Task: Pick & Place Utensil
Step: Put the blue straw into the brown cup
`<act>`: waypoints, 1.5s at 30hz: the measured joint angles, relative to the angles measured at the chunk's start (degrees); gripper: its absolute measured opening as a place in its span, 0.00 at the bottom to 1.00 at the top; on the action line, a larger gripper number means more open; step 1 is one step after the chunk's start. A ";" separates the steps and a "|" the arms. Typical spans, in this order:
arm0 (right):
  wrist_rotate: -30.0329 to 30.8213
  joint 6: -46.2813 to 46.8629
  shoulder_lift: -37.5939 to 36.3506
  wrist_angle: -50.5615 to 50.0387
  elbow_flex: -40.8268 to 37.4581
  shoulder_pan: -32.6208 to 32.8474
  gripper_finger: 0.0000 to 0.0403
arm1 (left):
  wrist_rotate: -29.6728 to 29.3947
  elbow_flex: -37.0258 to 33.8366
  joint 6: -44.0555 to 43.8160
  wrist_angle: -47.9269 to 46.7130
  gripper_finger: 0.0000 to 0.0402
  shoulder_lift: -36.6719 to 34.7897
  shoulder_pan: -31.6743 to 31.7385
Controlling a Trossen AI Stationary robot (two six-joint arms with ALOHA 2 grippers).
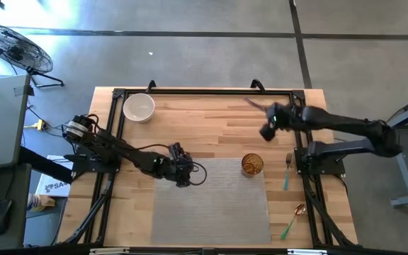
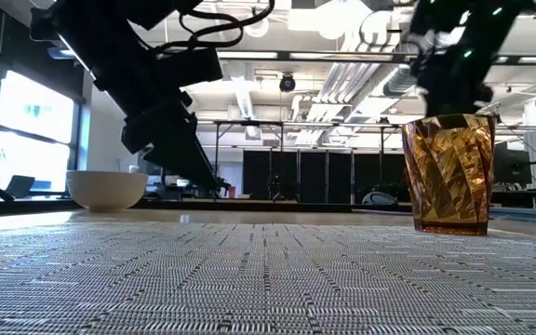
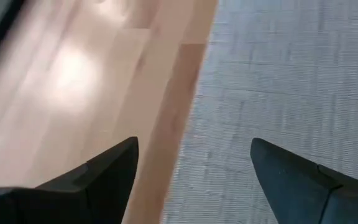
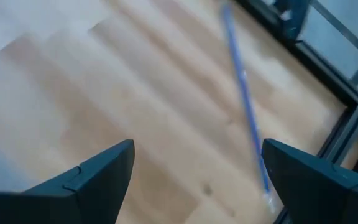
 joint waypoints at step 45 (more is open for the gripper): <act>-21.29 -18.52 44.36 26.43 10.20 -32.26 0.41 | 12.58 0.07 1.36 -1.66 0.76 0.00 -0.04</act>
